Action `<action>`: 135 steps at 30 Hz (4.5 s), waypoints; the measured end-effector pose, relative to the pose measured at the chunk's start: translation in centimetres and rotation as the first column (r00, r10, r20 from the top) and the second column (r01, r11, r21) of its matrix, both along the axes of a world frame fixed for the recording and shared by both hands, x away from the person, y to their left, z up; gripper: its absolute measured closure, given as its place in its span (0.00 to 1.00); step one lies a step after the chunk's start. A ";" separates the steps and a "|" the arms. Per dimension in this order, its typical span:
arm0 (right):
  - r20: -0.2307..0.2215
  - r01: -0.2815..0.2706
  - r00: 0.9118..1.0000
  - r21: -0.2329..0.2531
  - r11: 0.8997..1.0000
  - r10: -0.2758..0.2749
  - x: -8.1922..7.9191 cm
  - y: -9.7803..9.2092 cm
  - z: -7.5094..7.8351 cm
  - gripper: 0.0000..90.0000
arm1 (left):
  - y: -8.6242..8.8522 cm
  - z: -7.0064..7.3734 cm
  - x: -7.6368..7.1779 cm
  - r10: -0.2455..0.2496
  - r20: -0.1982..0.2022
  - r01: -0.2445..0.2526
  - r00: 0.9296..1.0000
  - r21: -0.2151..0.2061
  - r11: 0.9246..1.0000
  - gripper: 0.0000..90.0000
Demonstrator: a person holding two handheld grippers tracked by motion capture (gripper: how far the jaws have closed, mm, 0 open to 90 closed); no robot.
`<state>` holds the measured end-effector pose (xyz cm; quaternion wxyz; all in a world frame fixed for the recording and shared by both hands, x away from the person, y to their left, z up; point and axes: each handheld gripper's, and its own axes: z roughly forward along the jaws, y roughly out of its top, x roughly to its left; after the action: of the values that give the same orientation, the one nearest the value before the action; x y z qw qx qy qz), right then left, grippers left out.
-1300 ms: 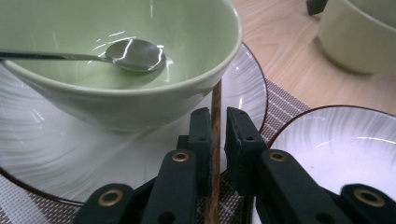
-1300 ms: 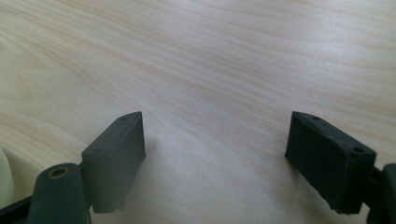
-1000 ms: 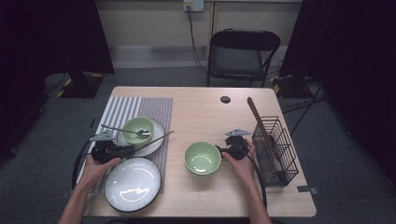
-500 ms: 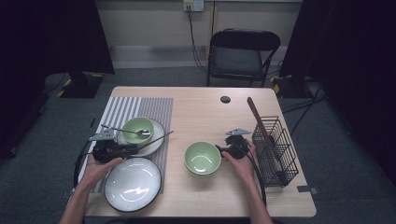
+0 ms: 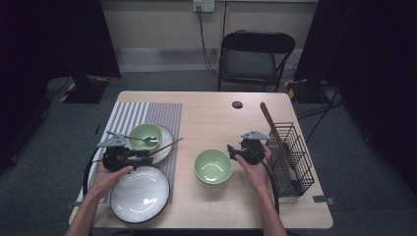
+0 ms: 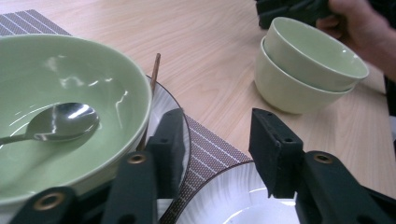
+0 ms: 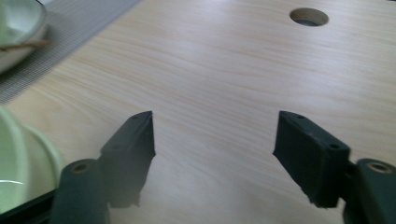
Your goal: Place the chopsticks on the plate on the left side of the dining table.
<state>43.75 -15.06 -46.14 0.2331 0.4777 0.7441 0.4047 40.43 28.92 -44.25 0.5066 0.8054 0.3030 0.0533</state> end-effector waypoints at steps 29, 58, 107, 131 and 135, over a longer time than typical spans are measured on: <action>0.088 -0.216 0.974 0.089 0.972 0.208 -1.4 0.3 8.9 0.46 | -4.5 2.3 0.0 0.018 0.046 -0.017 0.999 -0.021 1.000 0.38; 0.116 -0.131 0.987 0.133 0.982 0.116 -0.2 -6.6 13.2 0.61 | -4.0 1.9 0.2 0.040 0.055 -0.040 0.998 -0.001 0.999 0.30; 0.028 -0.064 0.998 0.086 0.994 0.062 -0.6 -9.7 10.5 0.79 | -4.0 1.7 0.3 0.040 0.043 -0.042 0.998 0.034 0.999 0.31; 0.085 -0.034 0.996 0.113 0.993 0.024 -0.4 -10.7 11.2 0.92 | -4.1 1.7 0.2 0.041 0.061 -0.042 0.997 0.020 0.999 0.31; 0.114 -0.039 0.993 0.126 0.991 0.024 -0.5 -10.7 11.4 0.92 | -4.0 1.8 0.2 0.035 0.061 -0.036 0.998 0.010 0.999 0.31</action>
<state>43.27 -25.81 -34.76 0.2369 0.4564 0.7100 0.4811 40.62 24.92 -42.46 0.5102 0.8006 0.3014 0.0884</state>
